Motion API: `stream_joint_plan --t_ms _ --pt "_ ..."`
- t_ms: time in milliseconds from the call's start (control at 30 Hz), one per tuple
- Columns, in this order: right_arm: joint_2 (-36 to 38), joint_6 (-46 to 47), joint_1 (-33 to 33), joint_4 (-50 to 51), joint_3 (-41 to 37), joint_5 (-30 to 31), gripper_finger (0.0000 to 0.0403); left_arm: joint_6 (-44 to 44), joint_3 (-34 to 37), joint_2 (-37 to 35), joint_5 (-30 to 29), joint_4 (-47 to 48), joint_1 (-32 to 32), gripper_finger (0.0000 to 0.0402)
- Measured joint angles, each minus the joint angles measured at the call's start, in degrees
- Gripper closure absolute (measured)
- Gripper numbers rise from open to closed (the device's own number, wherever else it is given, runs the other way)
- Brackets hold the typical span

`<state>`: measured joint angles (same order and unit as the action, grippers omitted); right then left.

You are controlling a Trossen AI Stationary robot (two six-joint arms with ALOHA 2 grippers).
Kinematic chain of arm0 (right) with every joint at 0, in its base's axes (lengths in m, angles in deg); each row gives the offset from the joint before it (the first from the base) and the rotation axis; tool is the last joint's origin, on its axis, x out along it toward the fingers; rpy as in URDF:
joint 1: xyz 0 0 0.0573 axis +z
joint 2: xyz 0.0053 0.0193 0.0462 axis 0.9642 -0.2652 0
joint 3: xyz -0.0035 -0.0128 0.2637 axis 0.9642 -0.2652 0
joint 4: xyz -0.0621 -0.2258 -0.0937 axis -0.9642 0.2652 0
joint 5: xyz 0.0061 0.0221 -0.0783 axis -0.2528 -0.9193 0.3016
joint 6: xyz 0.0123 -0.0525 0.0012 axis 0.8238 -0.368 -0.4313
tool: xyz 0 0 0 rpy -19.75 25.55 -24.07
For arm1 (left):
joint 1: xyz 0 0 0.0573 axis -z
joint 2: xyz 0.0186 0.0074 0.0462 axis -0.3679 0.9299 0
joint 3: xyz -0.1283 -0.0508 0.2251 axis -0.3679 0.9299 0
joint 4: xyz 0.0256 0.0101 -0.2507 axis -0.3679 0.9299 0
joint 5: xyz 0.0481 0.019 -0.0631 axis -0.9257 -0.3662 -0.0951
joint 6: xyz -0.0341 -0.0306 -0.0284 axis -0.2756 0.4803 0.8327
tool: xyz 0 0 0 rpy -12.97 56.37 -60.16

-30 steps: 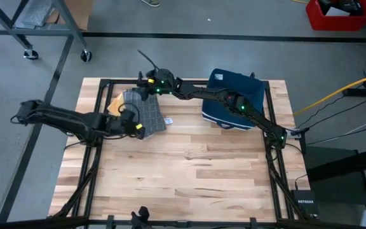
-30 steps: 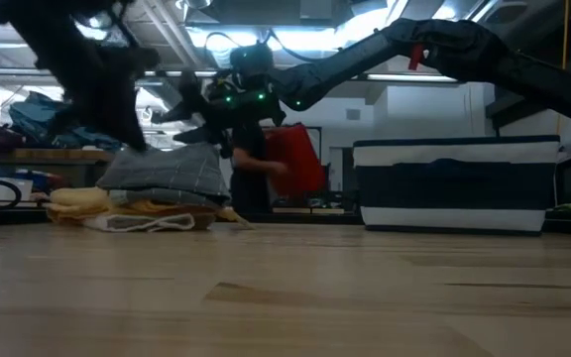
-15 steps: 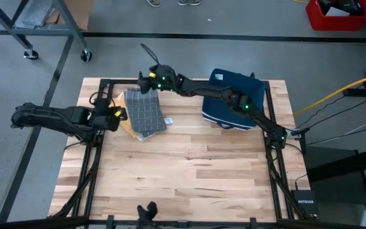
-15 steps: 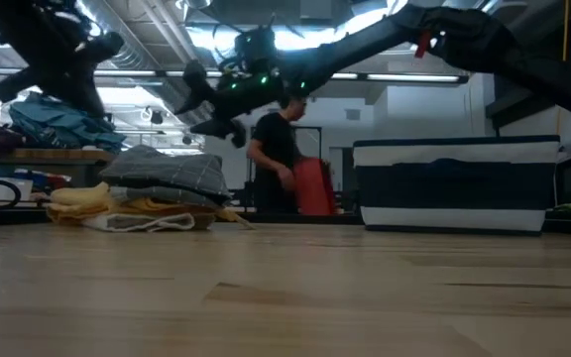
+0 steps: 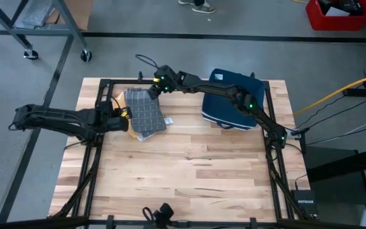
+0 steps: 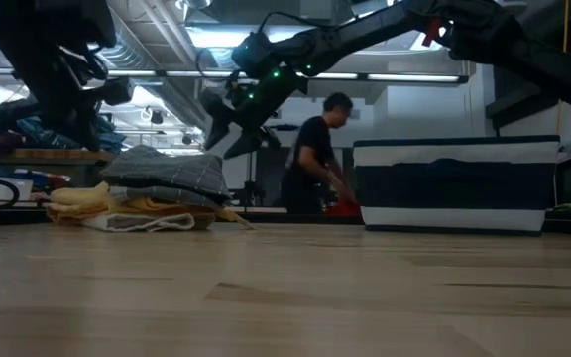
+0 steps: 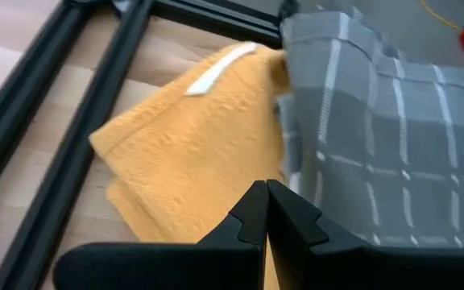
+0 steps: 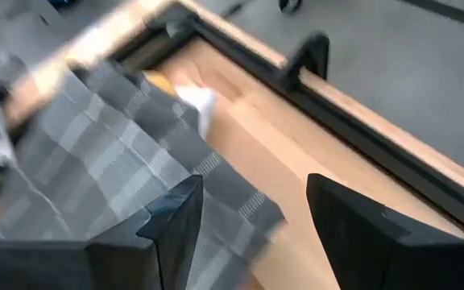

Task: Fold towel
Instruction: Stack the gray patterned towel on top of the yellow towel

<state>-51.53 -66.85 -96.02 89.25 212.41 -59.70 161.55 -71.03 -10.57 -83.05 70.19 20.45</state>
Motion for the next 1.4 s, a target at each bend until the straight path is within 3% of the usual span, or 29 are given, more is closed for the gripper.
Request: stream_joint_plan --t_ms 267,533,767,1100,1400 --pt "0.0 0.6 0.0 7.3 0.0 0.0 0.0174 0.8 0.0 3.9 -0.3 -1.3 -6.6 0.0401" --pt "0.0 -2.0 -0.1 12.3 0.0 3.3 0.0174 -10.5 0.0 10.6 0.2 -15.7 -11.9 0.0401" --pt "0.0 -5.2 -0.1 12.9 0.0 2.6 0.0174 -12.8 0.0 11.2 0.6 -16.5 -14.0 0.0401" --pt "0.0 -5.3 -0.1 14.1 0.0 1.5 0.0174 -14.0 0.0 10.8 7.8 -15.7 -16.2 0.0399" --pt "0.0 -5.3 0.0 14.7 0.0 1.5 0.0174 -20.5 0.0 10.6 17.2 -15.9 -21.7 0.0325"
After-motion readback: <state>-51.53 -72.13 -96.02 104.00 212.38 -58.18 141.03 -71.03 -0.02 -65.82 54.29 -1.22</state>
